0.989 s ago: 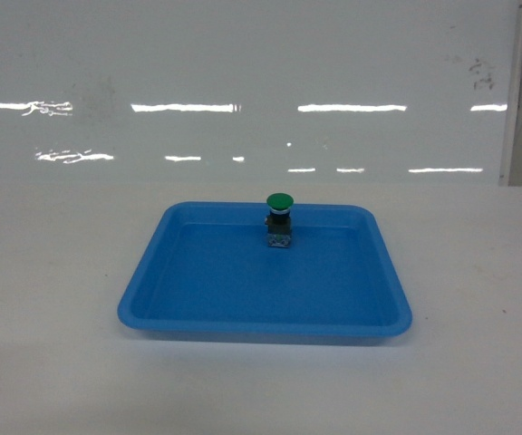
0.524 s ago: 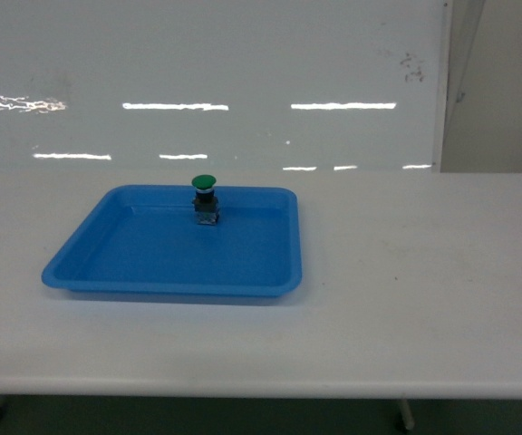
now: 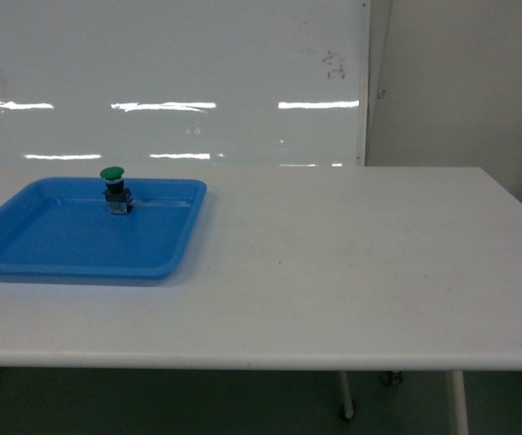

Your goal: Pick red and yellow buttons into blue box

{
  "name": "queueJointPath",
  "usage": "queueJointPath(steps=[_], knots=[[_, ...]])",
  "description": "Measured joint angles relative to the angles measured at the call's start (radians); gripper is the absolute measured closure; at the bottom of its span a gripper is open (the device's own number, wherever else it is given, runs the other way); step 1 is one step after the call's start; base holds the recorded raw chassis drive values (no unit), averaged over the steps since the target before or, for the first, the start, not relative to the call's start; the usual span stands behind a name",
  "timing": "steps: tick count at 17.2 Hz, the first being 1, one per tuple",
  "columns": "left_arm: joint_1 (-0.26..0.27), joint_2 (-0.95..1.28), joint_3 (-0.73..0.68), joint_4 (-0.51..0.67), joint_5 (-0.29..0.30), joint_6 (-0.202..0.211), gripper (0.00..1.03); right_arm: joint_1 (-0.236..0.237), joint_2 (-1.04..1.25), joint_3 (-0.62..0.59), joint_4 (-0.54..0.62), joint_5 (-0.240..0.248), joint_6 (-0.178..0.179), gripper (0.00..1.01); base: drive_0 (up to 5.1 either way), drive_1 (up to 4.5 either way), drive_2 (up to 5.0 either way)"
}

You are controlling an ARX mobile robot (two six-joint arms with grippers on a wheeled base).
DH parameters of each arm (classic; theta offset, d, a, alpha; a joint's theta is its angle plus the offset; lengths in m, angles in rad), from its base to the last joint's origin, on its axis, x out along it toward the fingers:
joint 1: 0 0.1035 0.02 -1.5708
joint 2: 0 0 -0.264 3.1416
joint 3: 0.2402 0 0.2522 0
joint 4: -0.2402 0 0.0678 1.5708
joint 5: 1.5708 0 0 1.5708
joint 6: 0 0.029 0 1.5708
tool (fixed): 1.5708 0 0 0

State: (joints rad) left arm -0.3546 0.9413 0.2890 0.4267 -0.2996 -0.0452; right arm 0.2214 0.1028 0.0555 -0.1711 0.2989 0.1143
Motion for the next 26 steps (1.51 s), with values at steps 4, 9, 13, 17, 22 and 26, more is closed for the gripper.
queueJointPath(steps=[4,9,13,17,22,26], knots=[[0.0,-0.001,0.0,0.001,0.0,0.0,0.75,0.0,0.0,0.0,0.0,0.0,0.0,0.76,4.7,-2.36,-2.4],[0.0,0.0,0.0,-0.001,0.0,0.0,0.75,0.0,0.0,0.0,0.0,0.0,0.0,0.76,5.0,-2.69,-2.0],[0.0,0.0,0.0,0.001,0.001,0.0,0.75,0.0,0.0,0.0,0.0,0.0,0.0,0.76,4.9,-3.31,-1.4],[0.0,0.0,0.0,0.002,0.001,0.0,0.75,0.0,0.0,0.0,0.0,0.0,0.0,0.76,4.8,-3.49,-1.5],[-0.002,-0.001,0.0,0.003,0.003,0.0,0.75,0.0,0.0,0.0,0.0,0.0,0.0,0.76,4.8,-3.57,-1.1],[-0.001,0.0,0.0,0.0,0.001,0.0,0.75,0.0,0.0,0.0,0.0,0.0,0.0,0.76,4.7,-3.7,-1.1]])
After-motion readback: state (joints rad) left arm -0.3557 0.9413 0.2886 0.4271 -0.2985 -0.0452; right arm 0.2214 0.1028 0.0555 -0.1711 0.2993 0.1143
